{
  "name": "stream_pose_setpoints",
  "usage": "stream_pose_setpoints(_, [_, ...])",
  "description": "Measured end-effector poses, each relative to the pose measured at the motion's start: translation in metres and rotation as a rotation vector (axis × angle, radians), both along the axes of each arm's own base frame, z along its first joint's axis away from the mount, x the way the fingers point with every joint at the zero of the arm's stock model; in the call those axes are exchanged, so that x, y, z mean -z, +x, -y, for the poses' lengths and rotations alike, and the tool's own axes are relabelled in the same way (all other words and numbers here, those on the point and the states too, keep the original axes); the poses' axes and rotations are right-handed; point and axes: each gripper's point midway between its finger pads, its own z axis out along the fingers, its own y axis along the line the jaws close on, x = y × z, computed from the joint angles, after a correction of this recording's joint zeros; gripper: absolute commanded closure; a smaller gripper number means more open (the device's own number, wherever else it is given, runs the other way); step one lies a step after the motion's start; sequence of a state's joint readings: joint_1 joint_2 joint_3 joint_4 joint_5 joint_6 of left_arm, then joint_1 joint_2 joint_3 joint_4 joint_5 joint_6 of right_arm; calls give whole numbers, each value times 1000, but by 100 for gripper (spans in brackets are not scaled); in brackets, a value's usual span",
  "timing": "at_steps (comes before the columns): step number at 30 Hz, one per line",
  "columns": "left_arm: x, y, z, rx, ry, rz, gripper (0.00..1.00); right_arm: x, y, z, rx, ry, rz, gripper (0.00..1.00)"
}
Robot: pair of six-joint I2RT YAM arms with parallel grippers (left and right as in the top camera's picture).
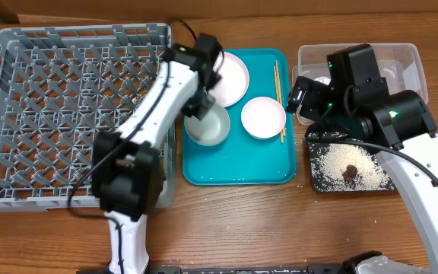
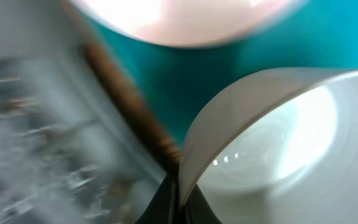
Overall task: Sort waste into correct bins and load items into the dishwasher
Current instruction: 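Reach the left gripper to the grey bowl and grasp its rim, then carry the grey bowl to the dish rack and set it upside down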
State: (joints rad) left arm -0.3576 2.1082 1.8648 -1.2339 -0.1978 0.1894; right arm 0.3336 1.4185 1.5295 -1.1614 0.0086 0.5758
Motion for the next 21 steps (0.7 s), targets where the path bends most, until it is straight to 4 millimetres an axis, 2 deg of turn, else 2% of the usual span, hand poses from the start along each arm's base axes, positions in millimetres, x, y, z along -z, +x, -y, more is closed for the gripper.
stream_pose_setpoints(3, [-57,29,-29,-117,8,226,96,0,0,0,0,0,0,0])
stream_pose_setpoints(7, [-152,63,-88,-325,54,595,96,0,1,0,1,0,4,0])
stream_pose_setpoints(9, [-190,75,-119,-430,101,756,96,-1,2,0,1,1,10,0])
stream_pose_setpoints(11, [-211,84,-136,-490,139,860,96,-1,2,0,1,1,9,0])
stream_pose_setpoints(15, [-224,104,-145,-545,212,984,96,-1,2,0,2,1,9,0])
stream_pose_setpoints(17, [-219,113,-153,-584,279,1021,96,-1,2,0,2,0,9,0])
stream_pose_setpoints(21, [-194,126,-168,-657,450,1041,96,-1,2,0,1,0,10,0])
